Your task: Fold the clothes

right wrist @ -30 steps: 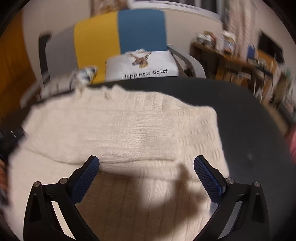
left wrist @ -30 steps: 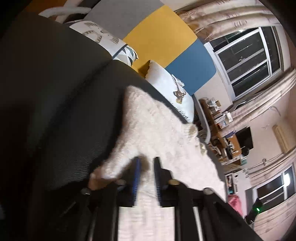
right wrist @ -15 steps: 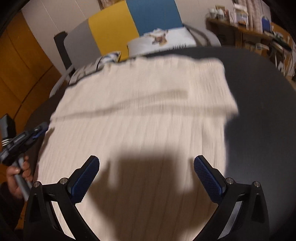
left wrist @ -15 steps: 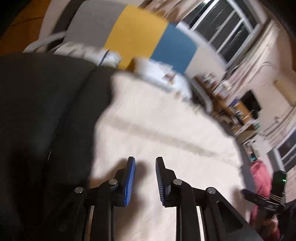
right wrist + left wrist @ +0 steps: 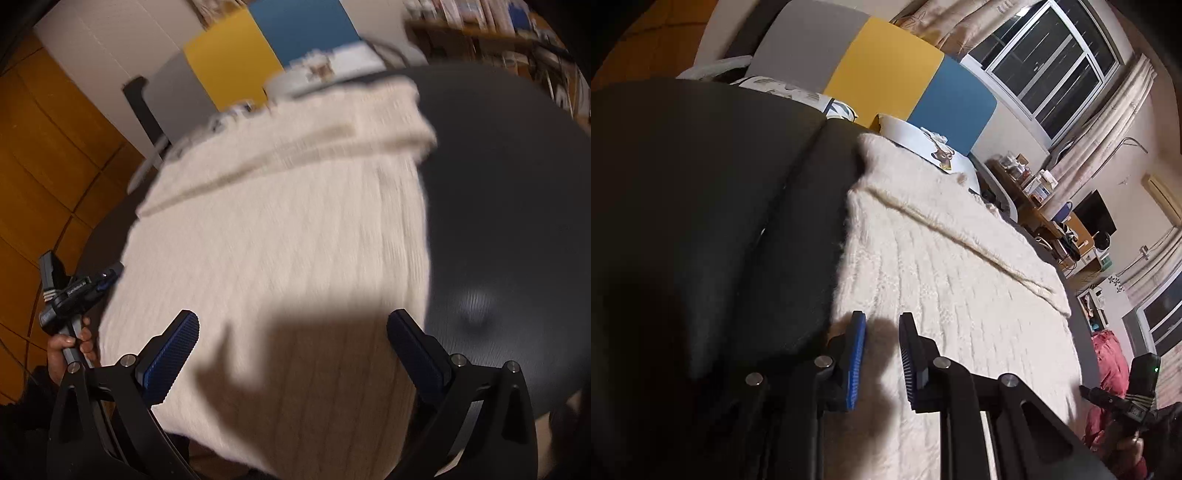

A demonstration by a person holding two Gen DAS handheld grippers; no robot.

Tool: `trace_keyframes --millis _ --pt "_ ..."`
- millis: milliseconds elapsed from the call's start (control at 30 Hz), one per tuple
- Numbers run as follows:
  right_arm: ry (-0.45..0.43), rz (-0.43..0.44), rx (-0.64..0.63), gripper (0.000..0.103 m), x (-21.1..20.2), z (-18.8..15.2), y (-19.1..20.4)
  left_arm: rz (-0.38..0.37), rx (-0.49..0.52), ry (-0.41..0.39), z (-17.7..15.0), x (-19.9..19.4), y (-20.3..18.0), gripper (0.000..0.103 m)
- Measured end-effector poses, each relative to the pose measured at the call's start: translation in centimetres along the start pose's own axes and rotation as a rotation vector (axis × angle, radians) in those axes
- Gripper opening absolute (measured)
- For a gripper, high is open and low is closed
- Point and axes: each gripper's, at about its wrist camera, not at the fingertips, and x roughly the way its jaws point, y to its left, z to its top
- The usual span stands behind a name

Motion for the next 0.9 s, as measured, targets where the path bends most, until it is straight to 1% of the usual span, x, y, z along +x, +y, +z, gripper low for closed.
trace_keyframes --millis 33,67,133,200,267,300,367,433,500,567,667,733,800,900 --pt "-0.017 0.004 -0.011 0.103 -0.1 -0.2 0.0 0.001 -0.005 0.009 0.3 -0.2 -0.3 0.02" --pt "-0.023 0.011 -0.007 0.103 -0.2 -0.2 -0.1 -0.025 0.015 0.017 0.7 -0.2 -1.2 0.021" --pt "-0.029 0.061 0.036 0.103 -0.7 1.0 -0.6 -0.108 0.082 0.032 1.6 0.0 -3.6 0.021" --pt "-0.057 0.122 0.047 0.103 -0.9 3.1 -1.1 -0.179 0.168 0.061 1.9 0.8 -6.6 0.022" --pt "-0.09 0.184 0.048 0.103 -1.1 5.3 -1.5 -0.237 0.248 0.097 1.6 2.0 -9.8 0.022" --pt "-0.092 0.206 0.05 0.103 -0.7 6.4 -1.7 -0.262 0.276 0.12 1.4 2.8 -11.2 0.022" --pt "-0.07 0.232 0.061 0.103 1.0 8.7 -2.3 -0.284 0.33 0.175 0.3 4.4 -13.2 0.022" --pt "-0.035 0.231 0.1 0.103 3.4 10.8 -3.6 -0.302 0.387 0.23 -1.0 5.9 -15.2 0.022" --pt "0.004 0.222 0.148 0.103 5.7 12.7 -5.4 -0.273 0.457 0.299 -2.9 7.4 -15.8 0.022" --pt "0.04 0.193 0.179 0.103 7.5 13.7 -7.2 -0.287 0.478 0.319 -3.4 7.8 -16.7 0.021" --pt "0.012 0.209 0.203 0.097 7.1 14.9 -9.5 -0.326 0.494 0.333 -3.5 8.1 -18.1 0.021" --pt "0.021 0.255 0.223 0.097 6.8 15.1 -10.6 -0.352 0.504 0.342 -3.5 8.4 -19.1 0.022" --pt "0.03 0.248 0.209 0.098 6.1 15.3 -10.6 -0.378 0.515 0.351 -3.6 8.6 -20.0 0.022" --pt "0.045 0.25 0.167 0.098 5.4 14.9 -9.7 -0.414 0.536 0.366 -3.9 9.1 -21.9 0.023"
